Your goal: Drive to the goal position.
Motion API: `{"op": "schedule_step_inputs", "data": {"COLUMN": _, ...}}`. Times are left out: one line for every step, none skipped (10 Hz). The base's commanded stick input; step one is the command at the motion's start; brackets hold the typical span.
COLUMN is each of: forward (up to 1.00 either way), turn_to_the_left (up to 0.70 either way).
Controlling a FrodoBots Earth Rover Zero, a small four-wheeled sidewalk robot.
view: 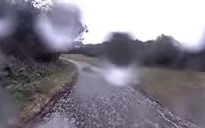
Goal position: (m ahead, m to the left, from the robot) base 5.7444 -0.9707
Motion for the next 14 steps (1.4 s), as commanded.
{"op": "schedule_step_inputs", "data": {"forward": 0.7, "turn_to_the_left": 0.23}}
{"op": "schedule_step_inputs", "data": {"forward": 0.7, "turn_to_the_left": 0.18}}
{"op": "schedule_step_inputs", "data": {"forward": 0.7, "turn_to_the_left": 0.0}}
{"op": "schedule_step_inputs", "data": {"forward": 0.7, "turn_to_the_left": 0.0}}
{"op": "schedule_step_inputs", "data": {"forward": 0.7, "turn_to_the_left": 0.0}}
{"op": "schedule_step_inputs", "data": {"forward": 0.7, "turn_to_the_left": 0.0}}
{"op": "schedule_step_inputs", "data": {"forward": 0.7, "turn_to_the_left": 0.0}}
{"op": "schedule_step_inputs", "data": {"forward": 0.7, "turn_to_the_left": 0.0}}
{"op": "schedule_step_inputs", "data": {"forward": 0.7, "turn_to_the_left": 0.0}}
{"op": "schedule_step_inputs", "data": {"forward": 0.7, "turn_to_the_left": 0.0}}
{"op": "schedule_step_inputs", "data": {"forward": 0.7, "turn_to_the_left": 0.0}}
{"op": "schedule_step_inputs", "data": {"forward": 0.7, "turn_to_the_left": 0.0}}
{"op": "schedule_step_inputs", "data": {"forward": 0.7, "turn_to_the_left": 0.0}}
{"op": "schedule_step_inputs", "data": {"forward": 0.7, "turn_to_the_left": 0.0}}
